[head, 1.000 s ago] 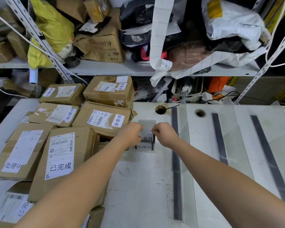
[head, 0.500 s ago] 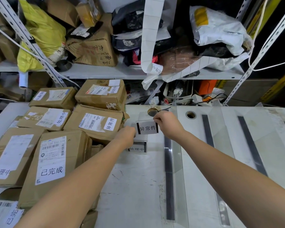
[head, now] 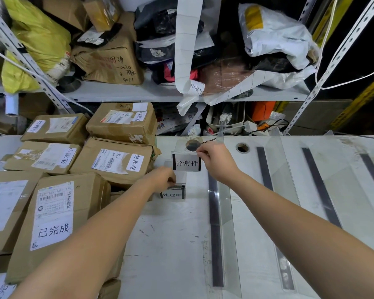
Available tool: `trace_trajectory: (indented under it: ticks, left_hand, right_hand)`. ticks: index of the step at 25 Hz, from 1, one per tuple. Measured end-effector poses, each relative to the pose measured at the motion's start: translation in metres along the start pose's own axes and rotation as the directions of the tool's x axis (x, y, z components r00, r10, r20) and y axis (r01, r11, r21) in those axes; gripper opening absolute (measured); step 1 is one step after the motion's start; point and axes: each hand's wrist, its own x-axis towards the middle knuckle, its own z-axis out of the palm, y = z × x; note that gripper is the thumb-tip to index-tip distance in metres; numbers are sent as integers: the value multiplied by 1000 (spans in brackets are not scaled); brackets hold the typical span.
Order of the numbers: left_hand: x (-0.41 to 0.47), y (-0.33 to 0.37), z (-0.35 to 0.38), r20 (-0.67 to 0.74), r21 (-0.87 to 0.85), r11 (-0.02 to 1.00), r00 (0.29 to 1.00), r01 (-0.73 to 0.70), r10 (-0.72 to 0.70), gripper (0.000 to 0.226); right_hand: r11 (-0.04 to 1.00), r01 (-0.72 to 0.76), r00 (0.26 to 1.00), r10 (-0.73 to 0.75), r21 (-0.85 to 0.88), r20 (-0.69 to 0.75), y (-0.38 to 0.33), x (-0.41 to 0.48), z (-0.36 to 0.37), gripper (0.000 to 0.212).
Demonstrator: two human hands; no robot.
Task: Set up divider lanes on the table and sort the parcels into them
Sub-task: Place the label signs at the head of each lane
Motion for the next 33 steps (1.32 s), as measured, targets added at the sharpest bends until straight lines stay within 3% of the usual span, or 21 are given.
trace_trajectory:
  ticks: [4, 7, 10, 14, 16, 21, 27, 33]
  left_hand:
    - [3, 1, 2, 31, 30, 1000, 1000, -6, 5, 28]
    - [-3, 2, 2, 91, 153, 987, 995, -48, 35, 10]
    - [-14, 2, 3, 161, 200, 975, 985, -95, 63, 28]
    - [-31, 9, 6, 188, 270, 954, 979, -130, 81, 32]
    - [-35, 11, 3, 127, 223, 971, 990, -84, 57, 35]
    - [-46, 22, -30, -57, 84, 996, 998, -35, 40, 17]
    - [-61, 36, -66, -211, 48, 998, 976, -47, 56, 24]
    - [-73, 70, -95, -281, 135, 987, 952, -86, 122, 29]
  right_hand:
    - [1000, 3, 1000, -3, -2, 2, 0, -3, -2, 18]
    - [1000, -1, 1000, 1, 2, 6, -3, -6, -4, 18]
    - [1000, -17, 1000, 17, 7, -3, -3, -8, -7, 18]
    - [1000, -13, 1000, 13, 14, -18, -5, -13, -14, 19]
    - [1000, -2, 999, 2, 14, -32, -7, -16, -17, 19]
    - [999, -20, 995, 24, 41, -101, -11, -24, -37, 18]
    - [997, -60, 980, 67, 41, -187, -10, -45, -78, 17]
    - [999, -54, 961, 52, 1, -272, -4, -75, -129, 16]
